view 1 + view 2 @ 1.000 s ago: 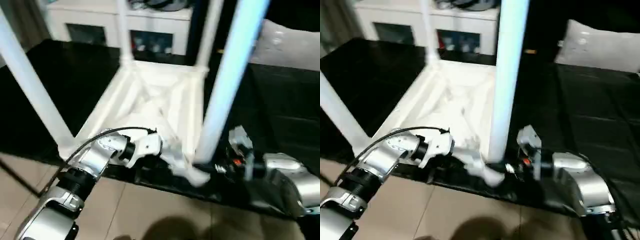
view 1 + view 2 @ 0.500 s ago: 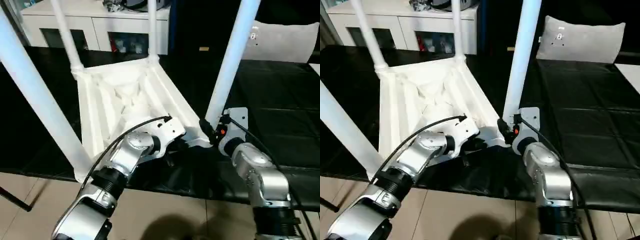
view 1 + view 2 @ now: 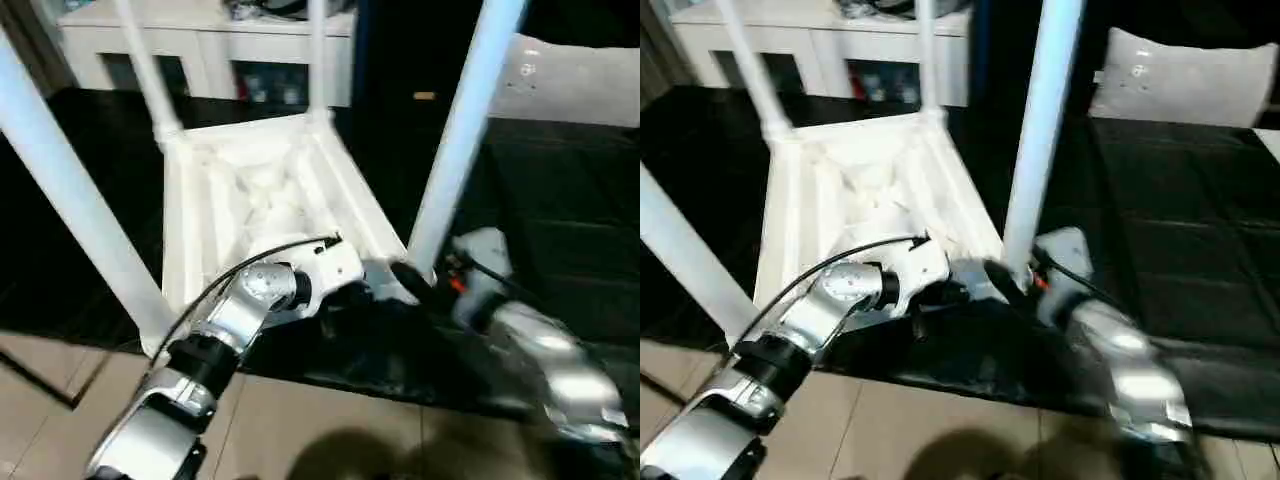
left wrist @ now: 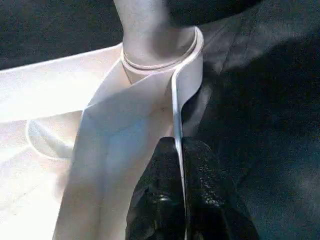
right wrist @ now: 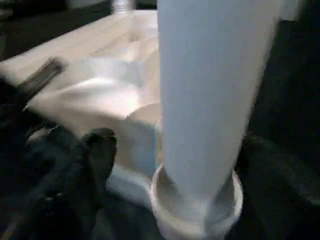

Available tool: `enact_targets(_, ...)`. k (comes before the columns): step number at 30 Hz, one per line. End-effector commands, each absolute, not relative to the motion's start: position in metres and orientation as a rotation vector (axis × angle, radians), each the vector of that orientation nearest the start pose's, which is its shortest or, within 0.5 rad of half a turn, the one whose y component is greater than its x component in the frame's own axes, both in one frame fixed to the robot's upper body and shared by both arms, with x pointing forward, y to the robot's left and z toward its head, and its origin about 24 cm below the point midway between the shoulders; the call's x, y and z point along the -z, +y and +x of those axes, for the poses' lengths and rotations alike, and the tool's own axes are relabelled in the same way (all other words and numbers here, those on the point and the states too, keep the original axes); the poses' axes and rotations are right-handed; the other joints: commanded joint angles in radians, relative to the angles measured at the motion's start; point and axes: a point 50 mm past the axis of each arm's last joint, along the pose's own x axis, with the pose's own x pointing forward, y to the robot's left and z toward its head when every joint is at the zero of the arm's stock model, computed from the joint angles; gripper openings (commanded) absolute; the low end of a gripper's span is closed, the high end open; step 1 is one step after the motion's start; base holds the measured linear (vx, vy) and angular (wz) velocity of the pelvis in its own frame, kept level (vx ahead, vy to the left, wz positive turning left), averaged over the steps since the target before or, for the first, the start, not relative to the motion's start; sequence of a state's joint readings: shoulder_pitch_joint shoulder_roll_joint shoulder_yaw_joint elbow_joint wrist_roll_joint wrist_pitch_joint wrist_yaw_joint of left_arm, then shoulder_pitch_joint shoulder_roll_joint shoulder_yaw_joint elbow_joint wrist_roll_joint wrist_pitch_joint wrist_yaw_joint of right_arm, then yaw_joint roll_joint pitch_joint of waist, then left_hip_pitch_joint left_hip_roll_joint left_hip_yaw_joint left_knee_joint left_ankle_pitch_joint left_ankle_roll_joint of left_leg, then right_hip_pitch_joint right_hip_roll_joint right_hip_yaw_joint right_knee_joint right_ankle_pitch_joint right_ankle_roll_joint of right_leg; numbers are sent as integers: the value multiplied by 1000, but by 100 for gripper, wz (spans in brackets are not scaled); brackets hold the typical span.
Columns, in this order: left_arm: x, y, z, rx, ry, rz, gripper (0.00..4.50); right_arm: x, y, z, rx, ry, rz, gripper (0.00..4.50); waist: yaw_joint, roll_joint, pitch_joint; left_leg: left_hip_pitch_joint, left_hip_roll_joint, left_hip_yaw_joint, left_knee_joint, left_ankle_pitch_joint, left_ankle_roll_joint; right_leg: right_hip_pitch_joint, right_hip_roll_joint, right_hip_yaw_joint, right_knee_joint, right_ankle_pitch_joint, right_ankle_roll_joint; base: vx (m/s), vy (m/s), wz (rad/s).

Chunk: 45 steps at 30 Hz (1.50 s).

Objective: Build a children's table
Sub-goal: Rotate table base

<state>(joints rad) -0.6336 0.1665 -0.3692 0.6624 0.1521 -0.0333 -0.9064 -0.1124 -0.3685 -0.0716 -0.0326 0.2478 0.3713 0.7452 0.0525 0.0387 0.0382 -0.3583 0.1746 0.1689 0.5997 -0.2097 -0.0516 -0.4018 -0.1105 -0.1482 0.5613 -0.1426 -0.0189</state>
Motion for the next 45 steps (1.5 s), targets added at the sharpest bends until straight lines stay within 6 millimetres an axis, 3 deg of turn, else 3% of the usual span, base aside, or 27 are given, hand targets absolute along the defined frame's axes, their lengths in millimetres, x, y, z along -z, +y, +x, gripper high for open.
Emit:
enact_targets(1,-68,65,336,1160,134,540,0,-71,-207,256,-731,206,-34,447,3,-22,-63,-5,54,-15,-67,-168,119,67,-59,60,-67,-317,-124,0,0,0)
enact_targets(3,-69,68,337,1155,126,536,0,-72,-219,252,-740,216,-40,447,3,-32,-61,-12,50,-15,-68,-167,116,71,-59,56,-71,-357,-111,0,0,0)
enact_targets(4,-69,68,337,1156,126,535,0,-72,-221,251,-743,219,-39,447,5,-30,-61,-12,48,-15,-67,-166,116,72,-61,54,-73,-373,-105,0,0,0)
enact_targets(5,-70,71,338,1160,119,534,43,-73,-230,245,-762,230,-35,450,2,-39,-61,-11,46,-13,-65,-162,120,69,-60,54,-77,-390,-97,0,0,0)
enact_targets(6,-71,72,337,1163,110,527,53,-75,-233,241,-778,233,-26,450,3,-50,-62,-12,47,-12,-63,-154,127,68,-60,54,-78,-400,-91,0,0,0)
enact_targets(9,-74,73,335,1177,89,460,61,-81,-229,234,-848,204,30,450,6,-41,-59,-11,50,-14,-64,-154,133,65,-61,50,-81,-420,-92,0,0,0)
enact_targets(10,-72,73,334,1175,95,434,76,-83,-222,235,-867,183,40,450,9,-16,-58,-10,51,-18,-65,-160,128,64,-61,48,-80,-416,-97,0,0,0)
enact_targets(11,-71,73,333,1173,98,416,99,-85,-217,235,-883,168,47,450,1,-32,-57,-7,53,-16,-68,-181,119,61,-56,48,-83,-411,-97,0,0,0)
enact_targets(14,-70,72,331,1155,98,380,107,-91,-203,234,-945,140,105,450,5,-34,-56,-4,50,-15,-68,-186,113,60,-57,50,-85,-437,-95,0,0,0)
enact_targets(18,-71,72,326,1092,77,271,147,-105,-183,231,-1039,77,216,450,13,-28,-58,-6,59,-19,-70,-167,109,62,-60,52,-77,-402,-105,0,0,0)
enact_targets(19,-72,73,321,1079,61,224,152,-111,-177,233,-1045,44,244,450,16,-30,-58,-4,58,-17,-71,-172,105,59,-59,52,-80,-408,-103,0,0,0)
enact_targets(20,-72,76,312,1059,42,171,161,-117,-170,238,-1034,2,274,450,17,-32,-59,-9,64,-22,-75,-165,92,65,-66,56,-69,-390,-115,0,0,0)
enact_targets(21,-72,78,308,1051,39,159,172,-118,-168,241,-1023,-8,281,450,16,-22,-56,-7,63,-19,-75,-173,86,57,-64,55,-74,-401,-116,0,0,0)
enact_targets(25,-70,86,286,1008,41,93,198,-118,-155,251,-971,-28,284,450,16,-20,-58,-1,62,-18,-76,-181,62,54,-59,58,-72,-404,-104,0,0,0)
enact_targets(26,-69,88,279,1000,44,66,205,-117,-152,254,-956,-29,279,450,14,-25,-52,-8,63,-17,-82,-190,57,55,-60,59,-74,-422,-100,0,0,0)
enact_targets(27,-69,88,277,1000,44,63,220,-116,-151,255,-952,-27,281,450,15,-23,-54,-3,64,-18,-80,-196,49,53,-62,59,-73,-428,-99,0,0,0)
enact_targets(28,-67,89,270,1000,45,49,220,-115,-149,258,-934,-17,286,450,9,-46,-54,-5,65,-16,-81,-194,50,53,-61,61,-73,-431,-96,0,0,0)
enact_targets(29,-62,94,256,1006,59,30,240,-110,-146,267,-869,-8,279,450,12,-36,-50,-3,63,-17,-82,-205,42,48,-63,62,-77,-476,-82,0,0,0)
enact_targets(30,-60,96,252,1010,64,27,245,-109,-145,268,-855,-6,281,450,9,-36,-48,-3,64,-18,-84,-216,37,47,-63,62,-79,-485,-80,0,0,0)
enact_targets(31,-57,100,245,1019,74,26,245,-106,-145,273,-819,3,279,450,7,-33,-47,-3,65,-20,-86,-225,30,45,-63,62,-79,-492,-77,0,0,0)
enact_targets(32,-53,105,235,1031,94,27,265,-104,-149,279,-755,3,284,450,3,-39,-45,0,62,-19,-86,-248,21,43,-59,61,-84,-507,-62,0,0,0)
enact_targets(33,-51,108,230,1037,104,28,277,-103,-151,283,-720,1,288,450,-1,-36,-43,-2,62,-21,-90,-263,14,43,-57,63,-83,-510,-57,0,0,0)
enact_targets(34,-49,112,225,1042,119,27,285,-100,-157,288,-651,7,283,450,-2,-47,-44,0,62,-20,-90,-268,11,42,-58,63,-84,-514,-51,0,0,0)
enact_targets(37,-48,122,215,1041,145,19,305,-97,-169,296,-536,14,266,450,0,-42,-40,15,60,-18,-88,-304,-5,32,-59,68,-88,-534,-48,0,0,0)
enact_targets(39,-47,131,209,1033,170,18,329,-96,-177,302,-460,10,255,450,-4,-52,-32,12,60,-18,-95,-327,-5,34,-52,68,-89,-536,-47,0,0,0)
enact_targets(41,-45,145,197,1026,219,20,351,-95,-190,310,-360,2,239,450,-7,-50,-31,7,57,-21,-96,-338,-6,39,-55,67,-86,-555,-43,0,0,0)
enact_targets(45,-45,161,186,1012,264,25,382,-95,-202,318,-280,-8,218,450,-11,-54,-28,14,57,-19,-96,-346,-8,29,-50,74,-80,-541,-53,0,0,0)
